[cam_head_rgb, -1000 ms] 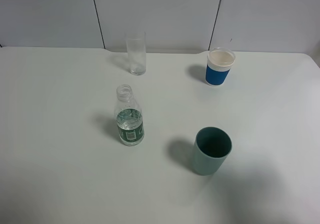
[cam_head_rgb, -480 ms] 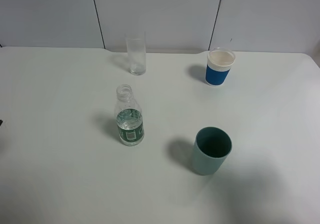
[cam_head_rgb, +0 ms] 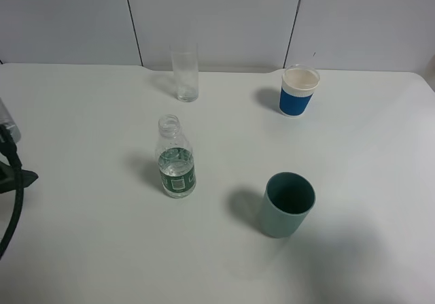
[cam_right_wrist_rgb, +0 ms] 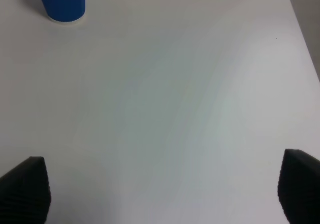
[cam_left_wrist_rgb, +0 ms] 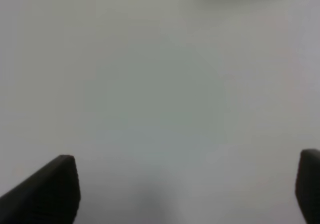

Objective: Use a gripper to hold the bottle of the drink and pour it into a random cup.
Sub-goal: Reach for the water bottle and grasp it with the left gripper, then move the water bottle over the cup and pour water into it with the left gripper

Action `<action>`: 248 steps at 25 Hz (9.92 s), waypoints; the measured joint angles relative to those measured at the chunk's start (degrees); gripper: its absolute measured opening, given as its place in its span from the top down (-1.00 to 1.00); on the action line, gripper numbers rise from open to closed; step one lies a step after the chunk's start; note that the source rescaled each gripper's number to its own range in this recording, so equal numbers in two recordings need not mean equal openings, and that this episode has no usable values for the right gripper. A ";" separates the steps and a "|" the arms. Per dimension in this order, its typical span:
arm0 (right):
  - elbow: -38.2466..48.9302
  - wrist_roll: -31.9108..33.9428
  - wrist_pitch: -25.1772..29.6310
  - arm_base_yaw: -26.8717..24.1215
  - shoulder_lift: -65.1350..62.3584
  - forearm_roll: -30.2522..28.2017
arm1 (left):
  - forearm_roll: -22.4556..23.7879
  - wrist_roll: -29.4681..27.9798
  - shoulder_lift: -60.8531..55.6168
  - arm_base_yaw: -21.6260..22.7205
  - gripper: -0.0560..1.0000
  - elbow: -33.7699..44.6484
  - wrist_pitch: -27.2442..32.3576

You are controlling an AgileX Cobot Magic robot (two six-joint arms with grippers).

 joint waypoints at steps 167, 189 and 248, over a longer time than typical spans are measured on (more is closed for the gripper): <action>0.00 0.00 0.00 0.00 0.00 0.00 | -1.23 -40.90 43.17 -22.52 0.89 6.43 -78.36; 0.00 0.00 0.00 0.00 0.00 0.00 | 0.40 -40.97 41.69 -12.89 0.89 -15.56 -49.74; 0.00 0.00 0.00 0.00 0.00 0.00 | 103.21 -133.65 54.00 -9.35 0.89 -32.64 -27.96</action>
